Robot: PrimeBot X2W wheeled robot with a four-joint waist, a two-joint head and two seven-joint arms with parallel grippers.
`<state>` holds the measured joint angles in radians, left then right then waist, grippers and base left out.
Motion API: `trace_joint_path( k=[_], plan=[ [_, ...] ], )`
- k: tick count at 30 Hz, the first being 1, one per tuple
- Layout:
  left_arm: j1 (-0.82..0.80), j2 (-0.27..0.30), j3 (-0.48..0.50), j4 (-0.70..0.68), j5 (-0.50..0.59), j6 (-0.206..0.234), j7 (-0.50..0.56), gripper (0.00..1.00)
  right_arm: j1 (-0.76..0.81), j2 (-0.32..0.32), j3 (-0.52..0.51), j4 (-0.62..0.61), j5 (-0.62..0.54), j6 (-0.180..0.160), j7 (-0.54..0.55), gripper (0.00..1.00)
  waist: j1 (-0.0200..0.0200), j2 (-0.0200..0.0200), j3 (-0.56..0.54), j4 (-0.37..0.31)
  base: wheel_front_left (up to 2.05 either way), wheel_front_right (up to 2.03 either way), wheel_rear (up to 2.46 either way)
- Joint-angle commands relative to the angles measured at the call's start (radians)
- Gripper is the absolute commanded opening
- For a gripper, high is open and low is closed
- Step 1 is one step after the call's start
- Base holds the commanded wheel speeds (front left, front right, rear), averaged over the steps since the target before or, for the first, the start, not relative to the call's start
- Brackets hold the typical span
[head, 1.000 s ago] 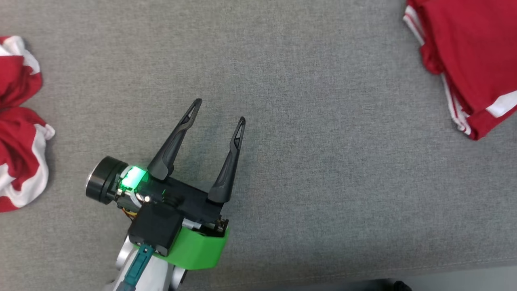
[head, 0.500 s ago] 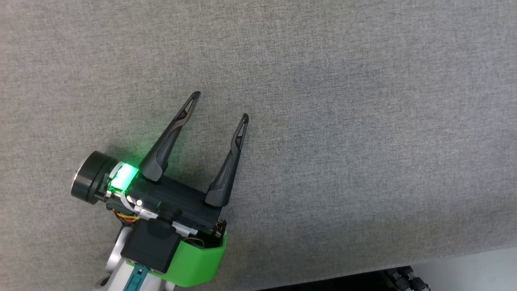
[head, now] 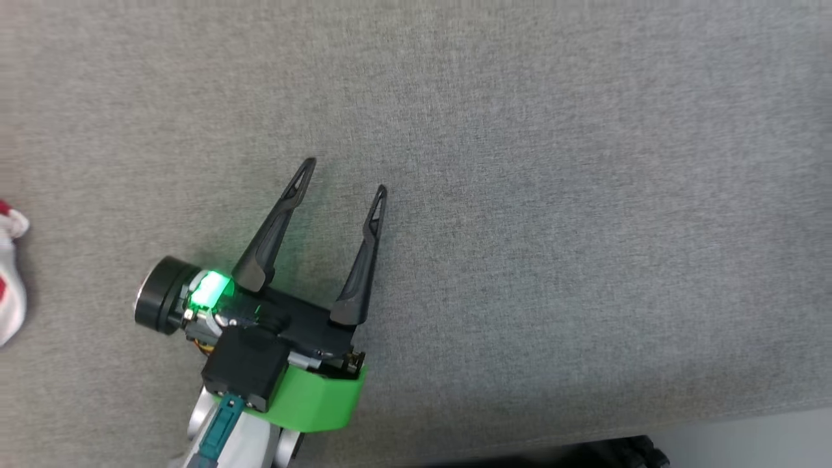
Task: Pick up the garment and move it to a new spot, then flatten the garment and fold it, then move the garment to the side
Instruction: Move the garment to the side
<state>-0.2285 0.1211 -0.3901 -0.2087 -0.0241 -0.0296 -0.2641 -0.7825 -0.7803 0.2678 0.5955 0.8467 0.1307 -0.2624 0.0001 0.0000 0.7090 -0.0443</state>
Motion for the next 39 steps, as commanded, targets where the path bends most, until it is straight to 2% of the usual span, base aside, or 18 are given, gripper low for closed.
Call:
trace_joint_path(
  k=[1, 5, 11, 21, 25, 29, 39],
  plan=[
    [0.033, -0.006, 0.013, 0.013, -0.019, 0.012, 0.000, 1.00, 0.023, 0.036, -0.004, -0.022, -0.026, 0.000, -0.003, 1.00, -0.0001, 0.0000, -0.175, 0.041, 0.00, 0.00, 0.00],
    [0.093, -0.023, 0.057, 0.061, -0.052, 0.036, 0.000, 1.00, 0.108, 0.161, 0.017, -0.082, -0.083, 0.000, -0.003, 1.00, -0.0001, 0.0000, -0.295, 0.048, 0.00, 0.00, 0.00],
    [0.181, -0.048, 0.116, 0.127, -0.100, 0.055, 0.000, 1.00, 0.239, 0.298, 0.025, -0.154, -0.198, 0.000, -0.003, 1.00, -0.0001, 0.0000, -0.459, 0.054, 0.00, 0.00, 0.00],
    [0.324, -0.067, 0.196, 0.196, -0.128, 0.066, 0.000, 1.00, 0.539, 0.500, -0.057, -0.312, -0.414, 0.000, -0.003, 1.00, -0.0001, 0.0000, -0.689, 0.042, 0.00, 0.00, 0.00],
    [0.365, -0.068, 0.222, 0.186, -0.099, 0.070, 0.000, 1.00, 0.629, 0.560, -0.105, -0.410, -0.470, 0.000, -0.003, 1.00, -0.0001, 0.0000, -0.714, 0.030, 0.00, 0.00, 0.00],
    [0.387, -0.069, 0.238, 0.172, -0.071, 0.061, 0.000, 1.00, 0.698, 0.590, -0.132, -0.483, -0.524, 0.000, -0.003, 1.00, -0.0001, 0.0000, -0.726, 0.029, 0.00, 0.00, 0.00],
    [0.426, -0.070, 0.239, 0.188, -0.101, 0.072, 0.000, 1.00, 0.841, 0.638, -0.124, -0.535, -0.598, 0.000, -0.003, 1.00, -0.0001, 0.0000, -0.753, 0.045, 0.00, 0.00, 0.00]
  ],
)
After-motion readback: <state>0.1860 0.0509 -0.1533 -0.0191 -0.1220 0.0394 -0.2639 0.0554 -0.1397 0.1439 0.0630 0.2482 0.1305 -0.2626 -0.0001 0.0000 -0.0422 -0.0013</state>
